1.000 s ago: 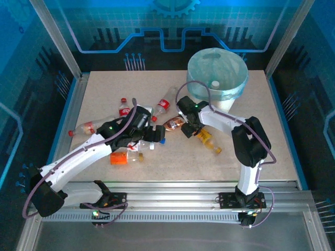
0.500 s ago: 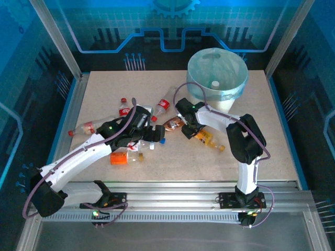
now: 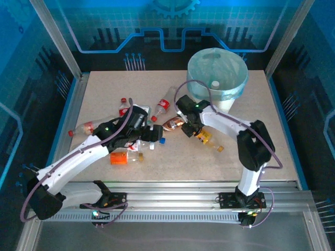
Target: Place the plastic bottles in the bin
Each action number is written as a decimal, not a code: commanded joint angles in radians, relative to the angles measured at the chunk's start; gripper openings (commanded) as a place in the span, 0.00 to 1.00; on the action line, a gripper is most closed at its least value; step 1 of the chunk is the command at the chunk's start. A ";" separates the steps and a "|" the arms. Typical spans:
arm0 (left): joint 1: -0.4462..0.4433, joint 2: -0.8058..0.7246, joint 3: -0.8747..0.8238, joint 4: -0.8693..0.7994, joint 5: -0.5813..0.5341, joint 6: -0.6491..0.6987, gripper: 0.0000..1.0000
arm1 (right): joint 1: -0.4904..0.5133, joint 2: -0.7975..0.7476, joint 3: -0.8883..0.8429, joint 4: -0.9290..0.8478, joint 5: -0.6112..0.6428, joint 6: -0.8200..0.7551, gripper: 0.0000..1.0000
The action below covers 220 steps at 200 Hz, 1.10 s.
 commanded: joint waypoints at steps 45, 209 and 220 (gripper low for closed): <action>0.010 -0.088 0.146 0.050 -0.018 0.084 0.96 | 0.045 -0.290 0.104 -0.062 -0.168 0.044 0.57; 0.010 0.549 0.990 0.303 0.222 0.137 0.97 | -0.225 -0.184 0.570 0.519 -0.056 0.045 0.56; 0.010 0.547 0.954 0.318 0.233 0.109 0.97 | -0.248 -0.168 0.558 0.527 -0.054 0.063 0.55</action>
